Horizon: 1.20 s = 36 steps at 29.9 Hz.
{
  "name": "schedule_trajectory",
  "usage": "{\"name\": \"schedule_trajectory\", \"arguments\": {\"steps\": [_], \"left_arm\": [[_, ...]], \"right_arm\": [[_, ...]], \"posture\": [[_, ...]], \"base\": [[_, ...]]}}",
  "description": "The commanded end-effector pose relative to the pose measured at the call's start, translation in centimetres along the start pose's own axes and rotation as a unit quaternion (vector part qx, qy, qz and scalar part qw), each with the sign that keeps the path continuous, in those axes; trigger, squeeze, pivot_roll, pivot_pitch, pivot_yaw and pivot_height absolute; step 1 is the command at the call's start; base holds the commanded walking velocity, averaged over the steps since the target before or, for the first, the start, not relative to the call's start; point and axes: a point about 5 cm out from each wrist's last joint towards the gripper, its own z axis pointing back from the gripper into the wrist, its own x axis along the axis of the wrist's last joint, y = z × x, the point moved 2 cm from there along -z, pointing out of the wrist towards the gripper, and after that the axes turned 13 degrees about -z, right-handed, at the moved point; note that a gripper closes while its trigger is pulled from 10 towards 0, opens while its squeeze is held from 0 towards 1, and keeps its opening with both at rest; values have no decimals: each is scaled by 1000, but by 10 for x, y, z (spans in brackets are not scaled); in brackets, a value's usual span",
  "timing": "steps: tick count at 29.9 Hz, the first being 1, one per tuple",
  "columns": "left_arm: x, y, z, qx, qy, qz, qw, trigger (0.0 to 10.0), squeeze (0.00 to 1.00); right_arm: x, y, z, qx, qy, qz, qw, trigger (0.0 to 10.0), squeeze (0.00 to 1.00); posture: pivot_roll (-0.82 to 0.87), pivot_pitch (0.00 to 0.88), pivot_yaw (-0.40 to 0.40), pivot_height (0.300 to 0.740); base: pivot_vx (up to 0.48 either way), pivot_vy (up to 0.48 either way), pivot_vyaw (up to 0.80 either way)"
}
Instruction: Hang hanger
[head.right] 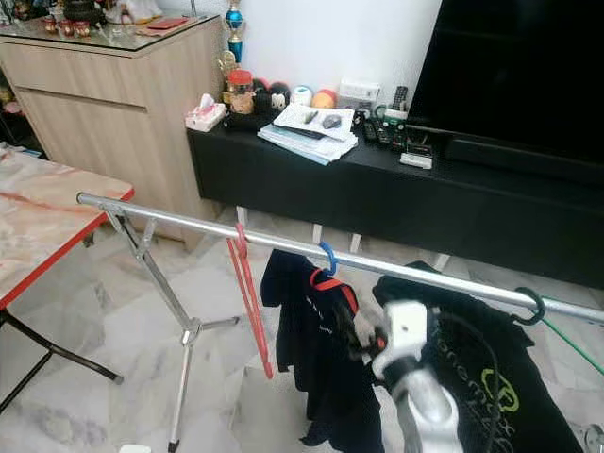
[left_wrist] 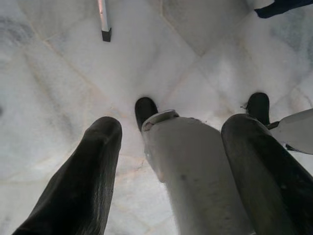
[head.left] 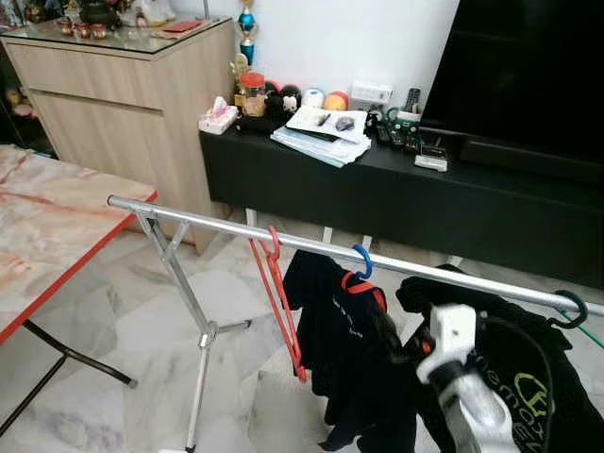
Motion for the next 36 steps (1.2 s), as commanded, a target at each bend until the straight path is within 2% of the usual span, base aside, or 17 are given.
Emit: {"name": "schedule_trajectory", "arguments": {"steps": [1,4,5,7,14,21,22,23,24,25,36], "left_arm": [[-10,12,4,7,12,0,1000,10000,0],[-12,14,5,8,13,0,1000,10000,0],[-13,14,5,8,14,0,1000,10000,0],[-15,11,5,6,15,0,1000,10000,0],[-16,1,4,2,17,1,1000,10000,0],[-17,2,4,3,18,1,1000,10000,0],[-17,3,4,3,18,1,1000,10000,0],[-18,4,4,3,18,1,1000,10000,0],[-18,4,4,3,18,1,1000,10000,0],[-18,4,5,3,19,1,1000,10000,0],[-23,4,6,2,22,-2,1000,10000,0]], "right_arm": [[-9,2,-7,1,35,5,999,10000,0],[-13,7,-16,12,60,10,998,10000,0],[-18,11,-22,20,86,28,996,10000,0],[-22,13,-28,20,108,30,994,10000,0],[-19,15,-44,-12,110,24,994,10000,0],[-27,11,-43,-39,128,24,991,10000,0],[-30,11,-42,-41,131,22,990,8627,0],[-31,11,-42,-41,133,21,990,2902,0],[-32,12,-41,-41,134,20,990,2902,0],[-34,12,-41,-42,136,20,990,0,0],[-37,12,-40,-42,134,18,990,0,0]], "posture": [[-72,78,-18,740],[-71,77,-17,740],[-67,76,-18,740],[-63,76,-17,740],[-59,75,-18,740],[-55,75,-18,740],[-55,74,-18,740],[-56,74,-17,740],[-56,74,-17,740],[-56,73,-17,740],[-56,65,-14,740]], "base": [[0,0,0],[0,0,0],[0,0,0],[0,0,0],[0,0,0],[0,0,0],[0,0,0],[0,0,0],[0,0,0],[0,0,0],[0,0,0]]}}
